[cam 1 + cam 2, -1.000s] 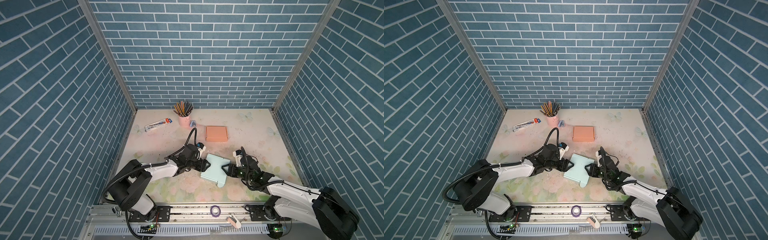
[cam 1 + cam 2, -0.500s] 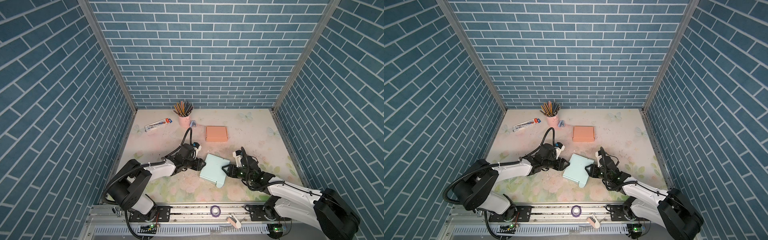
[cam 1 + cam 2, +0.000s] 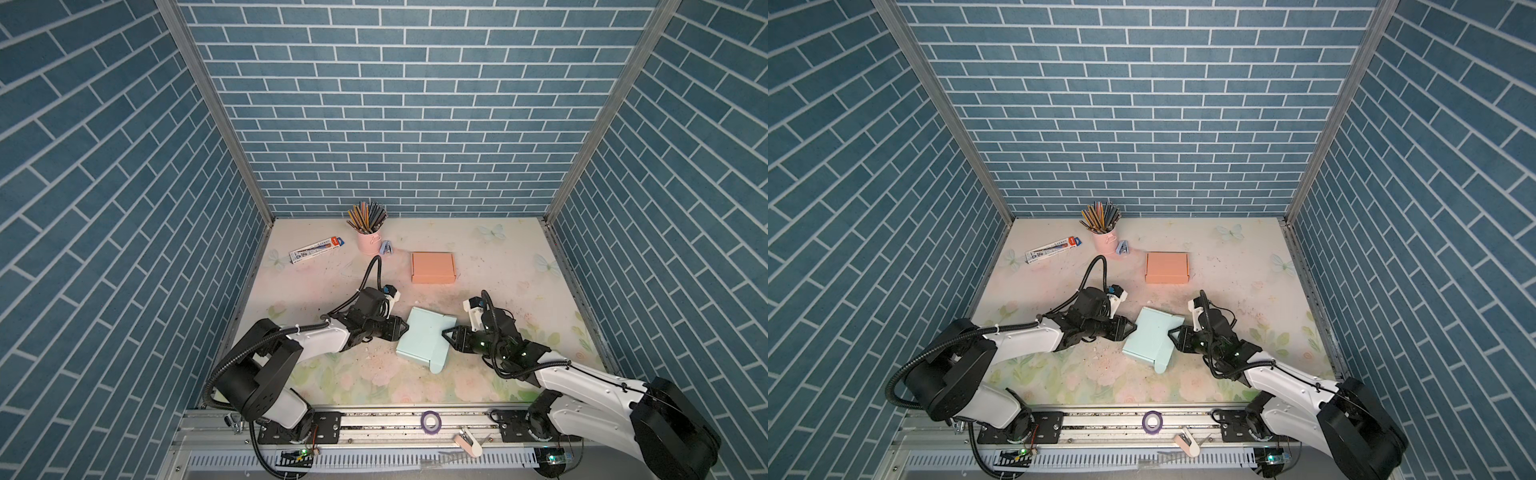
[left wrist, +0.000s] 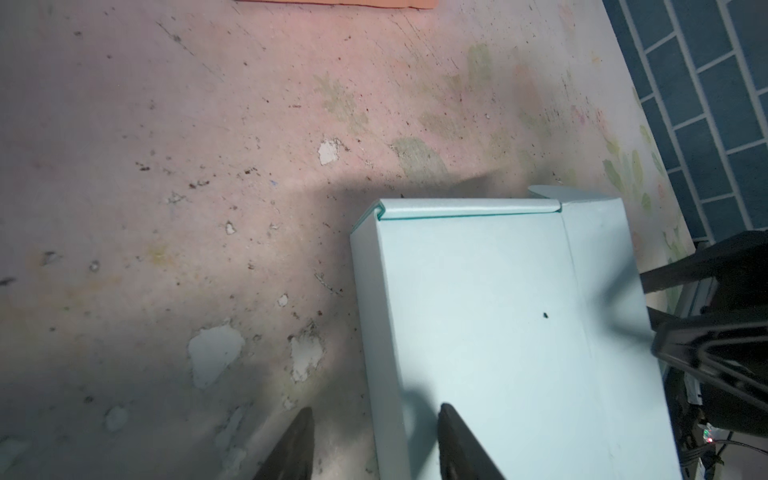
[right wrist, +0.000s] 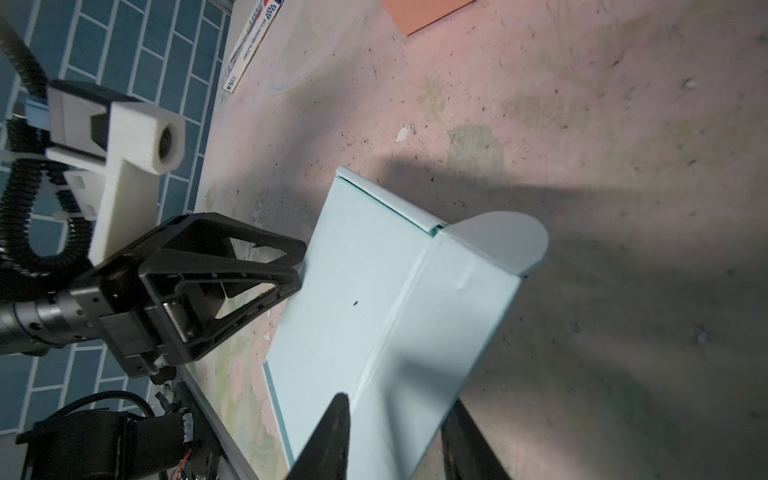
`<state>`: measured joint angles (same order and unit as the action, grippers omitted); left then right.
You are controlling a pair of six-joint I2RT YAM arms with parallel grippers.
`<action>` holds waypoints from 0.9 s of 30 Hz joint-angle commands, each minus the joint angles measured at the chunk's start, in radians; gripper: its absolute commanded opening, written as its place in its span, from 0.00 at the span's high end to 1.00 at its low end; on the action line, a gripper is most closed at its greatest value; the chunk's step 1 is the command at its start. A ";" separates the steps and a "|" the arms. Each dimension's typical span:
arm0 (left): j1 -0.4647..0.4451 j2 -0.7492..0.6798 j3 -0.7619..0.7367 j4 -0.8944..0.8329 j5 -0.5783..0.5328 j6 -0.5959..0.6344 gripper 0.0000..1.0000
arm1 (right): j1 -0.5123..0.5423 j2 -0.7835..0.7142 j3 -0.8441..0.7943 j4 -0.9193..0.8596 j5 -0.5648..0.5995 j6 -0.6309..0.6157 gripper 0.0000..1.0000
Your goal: Fold the paper box
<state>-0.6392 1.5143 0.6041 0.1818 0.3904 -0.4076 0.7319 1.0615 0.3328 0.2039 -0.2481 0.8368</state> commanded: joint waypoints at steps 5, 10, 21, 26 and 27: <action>0.032 -0.009 -0.029 0.008 -0.002 0.007 0.54 | -0.003 0.021 0.060 0.031 -0.037 -0.023 0.64; 0.048 -0.011 -0.040 0.015 0.004 0.006 0.55 | -0.002 0.062 0.098 0.062 -0.052 -0.024 0.63; 0.062 -0.003 -0.036 0.016 0.013 0.015 0.55 | 0.020 0.197 0.221 0.114 -0.087 -0.030 0.59; 0.068 0.001 -0.036 0.016 0.020 0.015 0.55 | 0.038 0.240 0.260 0.120 -0.088 -0.033 0.56; 0.071 0.000 -0.038 0.016 0.021 0.017 0.55 | 0.043 0.247 0.268 0.120 -0.088 -0.034 0.55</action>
<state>-0.5797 1.5112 0.5827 0.2028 0.4057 -0.4068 0.7624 1.2907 0.5705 0.3016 -0.3222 0.8288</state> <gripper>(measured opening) 0.448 0.445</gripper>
